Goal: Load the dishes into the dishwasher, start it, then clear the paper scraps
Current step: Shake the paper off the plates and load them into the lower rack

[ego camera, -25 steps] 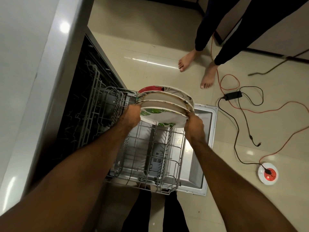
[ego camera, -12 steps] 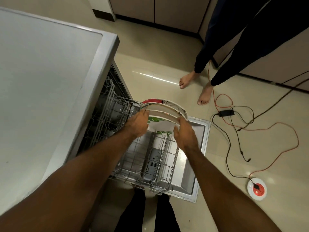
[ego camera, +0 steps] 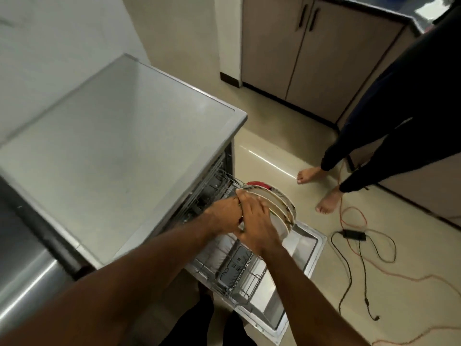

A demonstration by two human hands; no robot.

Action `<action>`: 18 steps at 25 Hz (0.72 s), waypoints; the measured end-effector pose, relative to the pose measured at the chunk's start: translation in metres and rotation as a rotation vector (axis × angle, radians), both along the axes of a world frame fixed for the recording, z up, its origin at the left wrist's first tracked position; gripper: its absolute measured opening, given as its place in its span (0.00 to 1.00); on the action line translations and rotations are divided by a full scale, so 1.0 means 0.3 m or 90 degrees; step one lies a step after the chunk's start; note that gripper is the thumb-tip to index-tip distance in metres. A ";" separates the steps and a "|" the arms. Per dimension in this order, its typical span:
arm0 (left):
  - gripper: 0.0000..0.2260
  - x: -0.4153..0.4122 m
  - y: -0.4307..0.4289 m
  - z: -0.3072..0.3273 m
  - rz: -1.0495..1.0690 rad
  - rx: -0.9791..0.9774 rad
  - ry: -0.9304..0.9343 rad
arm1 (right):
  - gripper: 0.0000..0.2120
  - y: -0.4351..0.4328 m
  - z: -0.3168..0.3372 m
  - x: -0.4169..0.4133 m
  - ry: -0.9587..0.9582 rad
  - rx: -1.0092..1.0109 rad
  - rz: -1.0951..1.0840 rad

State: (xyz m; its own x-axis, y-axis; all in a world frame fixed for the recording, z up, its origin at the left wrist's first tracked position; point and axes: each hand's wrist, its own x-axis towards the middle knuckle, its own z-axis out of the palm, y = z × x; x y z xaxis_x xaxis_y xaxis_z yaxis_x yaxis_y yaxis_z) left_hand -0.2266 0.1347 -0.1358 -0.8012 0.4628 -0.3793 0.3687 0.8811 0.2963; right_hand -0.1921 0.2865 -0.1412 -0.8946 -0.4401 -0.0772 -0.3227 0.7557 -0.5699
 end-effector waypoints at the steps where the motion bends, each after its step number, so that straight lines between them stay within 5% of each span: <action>1: 0.25 0.031 -0.039 0.053 0.027 -0.010 0.005 | 0.50 -0.029 0.042 0.005 0.023 -0.005 0.038; 9: 0.22 0.257 -0.499 0.257 0.144 0.014 0.229 | 0.34 -0.428 0.283 0.040 0.164 -0.078 0.273; 18: 0.19 0.999 -1.165 0.407 0.687 0.008 0.128 | 0.32 -1.283 0.398 0.442 0.121 -0.100 0.687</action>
